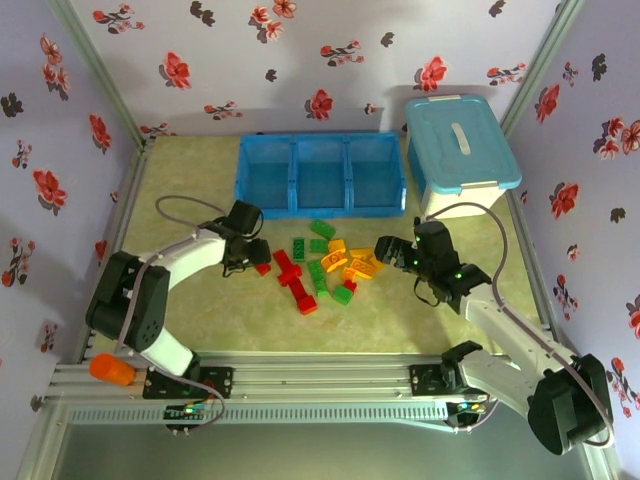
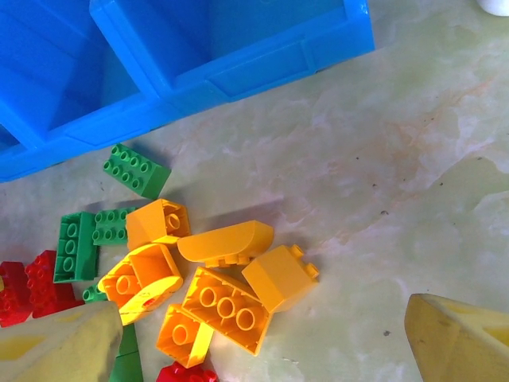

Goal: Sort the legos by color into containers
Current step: Pick up the lego from the center of the table.

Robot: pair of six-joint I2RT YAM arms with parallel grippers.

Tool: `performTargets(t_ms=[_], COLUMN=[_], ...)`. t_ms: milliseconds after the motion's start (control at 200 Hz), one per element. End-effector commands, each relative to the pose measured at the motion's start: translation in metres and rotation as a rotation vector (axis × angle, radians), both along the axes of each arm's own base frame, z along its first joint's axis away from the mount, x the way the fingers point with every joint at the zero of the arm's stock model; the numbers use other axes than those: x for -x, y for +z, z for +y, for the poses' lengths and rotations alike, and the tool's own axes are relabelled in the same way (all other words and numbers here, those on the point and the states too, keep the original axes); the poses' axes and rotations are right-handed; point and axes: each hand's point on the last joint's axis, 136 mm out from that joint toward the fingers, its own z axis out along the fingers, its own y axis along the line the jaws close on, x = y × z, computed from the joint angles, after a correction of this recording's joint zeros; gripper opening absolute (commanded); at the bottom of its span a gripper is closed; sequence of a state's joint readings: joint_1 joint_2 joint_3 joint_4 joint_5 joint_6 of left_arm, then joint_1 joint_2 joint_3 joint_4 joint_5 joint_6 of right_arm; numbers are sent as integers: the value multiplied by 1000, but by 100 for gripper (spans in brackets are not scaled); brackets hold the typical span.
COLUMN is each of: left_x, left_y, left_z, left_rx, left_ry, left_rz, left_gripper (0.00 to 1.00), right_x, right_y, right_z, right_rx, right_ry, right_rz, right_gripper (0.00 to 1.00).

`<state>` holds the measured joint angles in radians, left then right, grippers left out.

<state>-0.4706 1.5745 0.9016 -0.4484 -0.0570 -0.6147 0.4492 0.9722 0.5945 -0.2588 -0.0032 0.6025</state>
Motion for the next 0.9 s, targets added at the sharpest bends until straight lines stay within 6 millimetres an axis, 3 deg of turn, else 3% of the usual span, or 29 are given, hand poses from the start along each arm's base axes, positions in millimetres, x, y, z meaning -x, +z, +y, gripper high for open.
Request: performTargets(t_ms=[0, 265, 595, 895], left_x=[1, 2, 2, -2], left_y=[14, -5, -3, -13], left_z=[-6, -20, -12, -10], left_rx=[-21, -25, -62, -81], left_ry=[-25, 15, 41, 34], left_rz=[-12, 29, 19, 33], left_gripper=[74, 75, 63, 53], right_x=[-1, 0, 0, -2], right_y=[4, 10, 9, 10], right_z=[1, -2, -3, -3], right_rx=[-11, 12, 11, 16], right_ry=[-15, -22, -27, -31], right_rz=[-22, -30, -38, -39], right_gripper=[92, 92, 92, 91])
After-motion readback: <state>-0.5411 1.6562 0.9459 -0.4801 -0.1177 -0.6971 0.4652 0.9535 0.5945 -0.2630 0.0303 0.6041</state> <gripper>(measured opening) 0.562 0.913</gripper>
